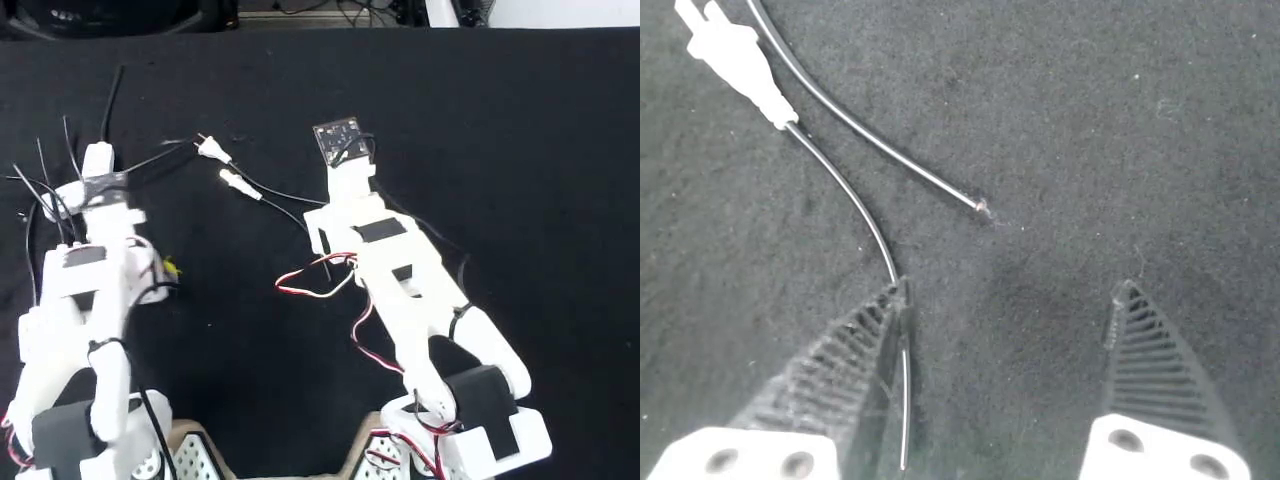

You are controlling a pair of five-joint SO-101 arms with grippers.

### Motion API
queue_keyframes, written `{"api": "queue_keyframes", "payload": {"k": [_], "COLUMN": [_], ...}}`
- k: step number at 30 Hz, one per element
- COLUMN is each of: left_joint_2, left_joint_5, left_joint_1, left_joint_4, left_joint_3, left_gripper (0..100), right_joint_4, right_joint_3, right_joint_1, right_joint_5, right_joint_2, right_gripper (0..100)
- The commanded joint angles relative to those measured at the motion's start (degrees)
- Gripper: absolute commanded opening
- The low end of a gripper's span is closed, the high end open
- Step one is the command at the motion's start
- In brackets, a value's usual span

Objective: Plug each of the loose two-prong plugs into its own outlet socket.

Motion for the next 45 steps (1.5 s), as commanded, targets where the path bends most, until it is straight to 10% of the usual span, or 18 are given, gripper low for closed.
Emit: {"api": "queue_keyframes", "payload": {"k": [1, 13, 19, 30, 45], "left_joint_2": [-2.37, -2.55, -2.55, -2.46, -2.55], "left_joint_5": [0.62, 0.35, 0.79, 7.65, 7.56], "left_joint_1": [9.98, 25.01, 21.05, 3.21, 1.89], "left_joint_4": [-0.44, -0.18, 5.01, 9.41, 9.76], "left_joint_3": [-0.84, -4.35, -4.7, -11.74, -12.62], "left_gripper": [5, 8, 29, 26, 26], "right_joint_4": [-0.88, -0.88, -0.88, -1.23, -1.05], "right_joint_3": [-0.4, -0.31, -0.31, -0.48, -0.4], "right_joint_1": [1.49, 1.49, 1.41, 1.14, 1.05], "right_joint_5": [-0.26, -0.26, -0.26, -0.26, -0.26], "right_joint_2": [-2.77, -2.77, -2.77, -2.68, -2.33], "right_gripper": [30.0, 30.0, 30.0, 30.0, 30.0]}}
